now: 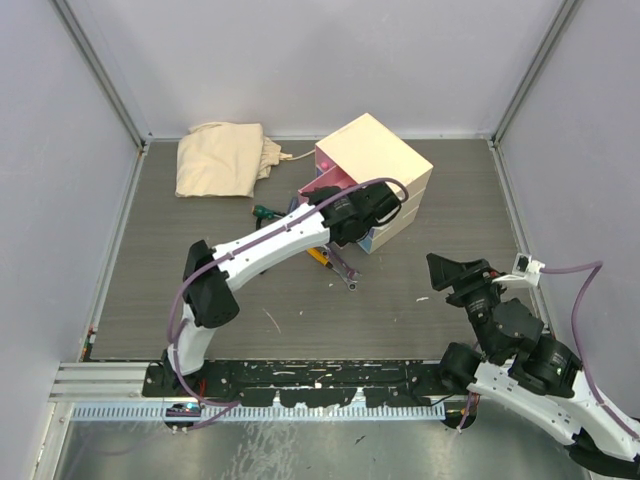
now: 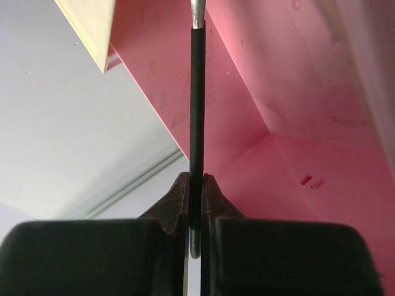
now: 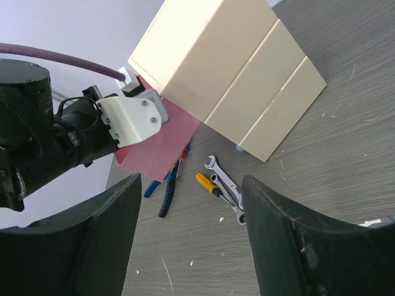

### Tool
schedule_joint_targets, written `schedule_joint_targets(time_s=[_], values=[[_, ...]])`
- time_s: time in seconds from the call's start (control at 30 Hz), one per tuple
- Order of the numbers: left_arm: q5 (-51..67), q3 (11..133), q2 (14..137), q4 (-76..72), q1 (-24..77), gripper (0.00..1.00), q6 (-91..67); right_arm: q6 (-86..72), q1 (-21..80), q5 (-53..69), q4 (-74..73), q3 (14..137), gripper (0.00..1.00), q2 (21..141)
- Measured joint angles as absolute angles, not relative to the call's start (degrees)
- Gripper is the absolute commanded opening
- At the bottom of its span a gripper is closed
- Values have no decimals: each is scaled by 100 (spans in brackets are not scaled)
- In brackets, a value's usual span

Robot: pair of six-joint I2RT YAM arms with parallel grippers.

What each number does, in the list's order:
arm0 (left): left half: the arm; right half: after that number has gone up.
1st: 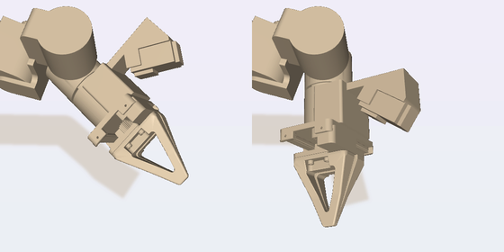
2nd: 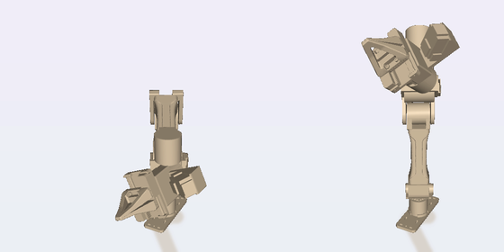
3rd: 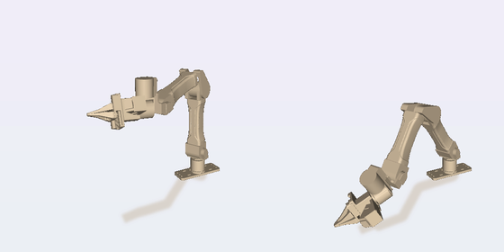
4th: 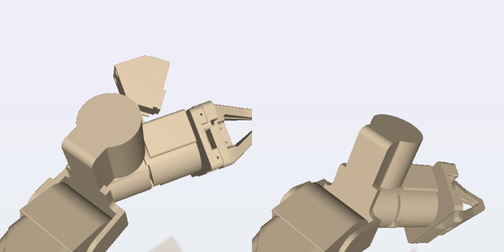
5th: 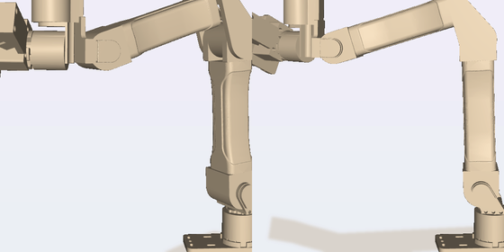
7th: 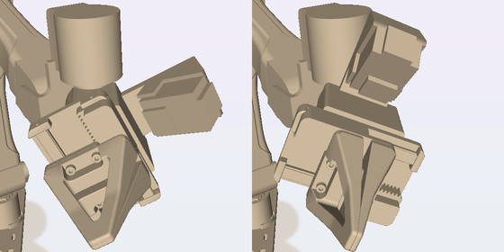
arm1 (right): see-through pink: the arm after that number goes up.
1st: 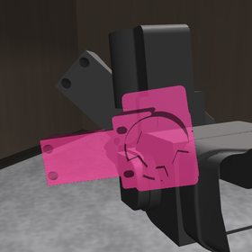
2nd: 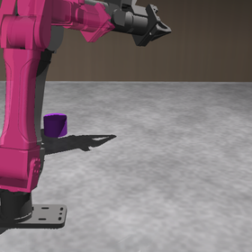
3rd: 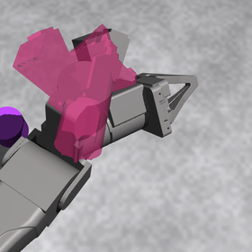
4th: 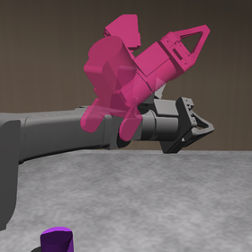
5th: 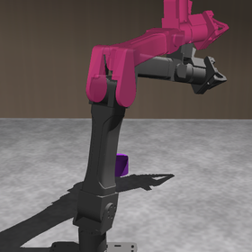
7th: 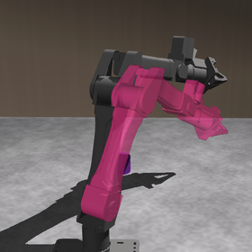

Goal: Sort the tools into containers
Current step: Place the wrench in the drawer.

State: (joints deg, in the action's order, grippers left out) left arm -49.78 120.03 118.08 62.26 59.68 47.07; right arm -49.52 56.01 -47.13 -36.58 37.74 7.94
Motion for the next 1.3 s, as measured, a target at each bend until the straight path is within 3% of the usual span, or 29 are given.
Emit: schedule_joint_targets(time_s=[0.17,0.33,0.5,0.6,0.9,1.1,1.3], values=[[-4974,12101,11913,6036,5948,1,4858,-4991,5601,-4737,-3802,3778,71,714],[-4974,12204,11977,5981,5948,8,5028,-4995,5601,-4748,-3870,3782,70,709],[-4967,12324,12033,5929,5944,28,5048,-5013,5601,-4751,-3903,3782,71,709],[-4921,12407,12053,5811,5942,35,5013,-5022,5601,-4751,-3909,3782,71,709],[-4762,12470,12053,5747,5944,40,4797,-5107,5601,-4753,-3909,3782,71,709],[-4641,12468,12040,5763,5942,51,4657,-5131,5601,-4753,-3909,3782,71,714],[-4523,12381,11863,5583,5900,57,4558,-5144,5601,-4751,-3909,3795,70,781]])
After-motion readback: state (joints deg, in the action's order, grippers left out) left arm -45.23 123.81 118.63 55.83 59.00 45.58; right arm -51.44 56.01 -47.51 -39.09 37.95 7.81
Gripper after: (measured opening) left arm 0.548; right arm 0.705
